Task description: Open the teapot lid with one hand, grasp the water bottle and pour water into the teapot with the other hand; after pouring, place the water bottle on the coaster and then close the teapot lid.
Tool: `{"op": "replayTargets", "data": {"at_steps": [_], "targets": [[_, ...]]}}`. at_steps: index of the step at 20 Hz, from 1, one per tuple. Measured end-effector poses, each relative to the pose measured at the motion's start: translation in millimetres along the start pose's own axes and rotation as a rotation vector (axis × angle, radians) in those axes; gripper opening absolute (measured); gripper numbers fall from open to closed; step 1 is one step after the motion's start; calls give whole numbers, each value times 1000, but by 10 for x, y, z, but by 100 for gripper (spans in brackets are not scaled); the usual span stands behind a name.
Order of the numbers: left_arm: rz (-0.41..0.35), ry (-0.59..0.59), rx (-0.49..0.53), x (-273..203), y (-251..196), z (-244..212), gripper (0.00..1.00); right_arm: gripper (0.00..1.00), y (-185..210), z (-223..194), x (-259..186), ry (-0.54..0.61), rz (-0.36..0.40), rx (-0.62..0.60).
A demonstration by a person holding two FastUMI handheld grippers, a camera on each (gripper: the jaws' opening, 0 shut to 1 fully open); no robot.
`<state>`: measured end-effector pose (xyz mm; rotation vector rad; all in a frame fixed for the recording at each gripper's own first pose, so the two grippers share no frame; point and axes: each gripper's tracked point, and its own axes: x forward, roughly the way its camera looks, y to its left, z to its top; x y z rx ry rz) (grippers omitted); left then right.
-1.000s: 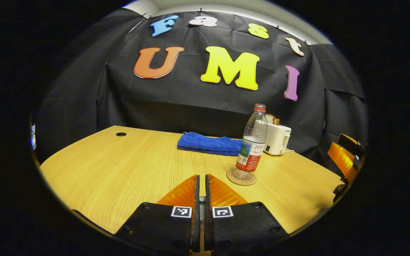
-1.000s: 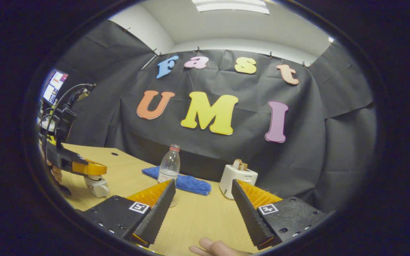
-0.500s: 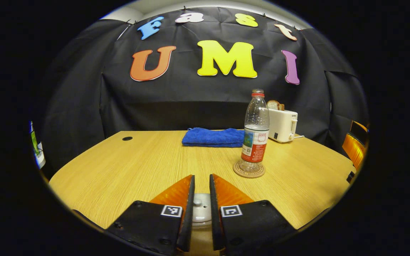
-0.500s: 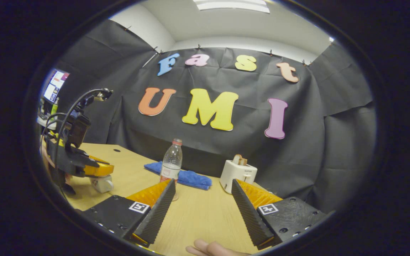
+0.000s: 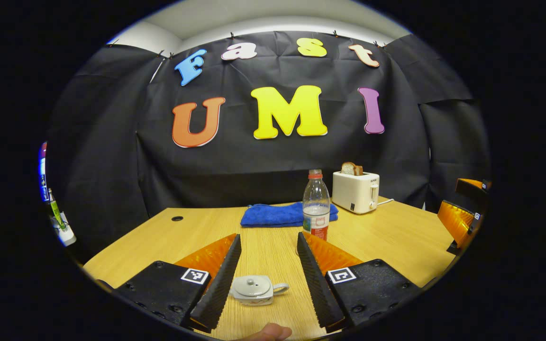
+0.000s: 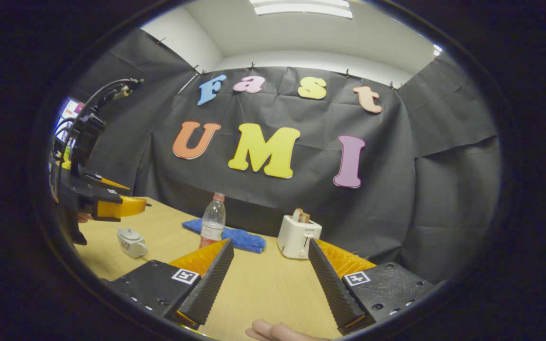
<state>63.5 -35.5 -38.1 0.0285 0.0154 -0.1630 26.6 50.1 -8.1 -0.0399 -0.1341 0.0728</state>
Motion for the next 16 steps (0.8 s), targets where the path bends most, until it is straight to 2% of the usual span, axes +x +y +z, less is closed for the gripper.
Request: {"op": "replayTargets", "data": {"at_steps": [2,3,4,5,6,8,9,10,11,13,16], "targets": [[-23,-24,-21,-291,-115,223,86,97,-65,161,-134,7,2,12],[-3,-42,-7,-365,-72,297,86,95,-90,193,-181,16,1,23],[22,-54,12,-449,-33,367,88,98,-120,203,-218,35,-1,39],[39,-52,35,-532,-24,382,92,95,-143,181,-266,63,-2,59],[51,-40,60,-599,-27,379,93,98,-138,188,-301,83,3,79],[56,-45,104,-782,-121,458,99,95,-86,372,-417,67,37,105],[55,-44,102,-826,-150,463,99,98,-92,428,-450,50,38,104],[56,-44,93,-843,-153,462,99,95,-91,425,-457,47,37,102],[63,-36,71,-840,-142,434,99,98,-53,404,-471,53,45,91],[73,-30,46,-824,-107,403,99,95,-41,372,-459,63,48,83],[72,1,62,-758,-124,282,99,95,-91,288,-398,85,32,85]]}}
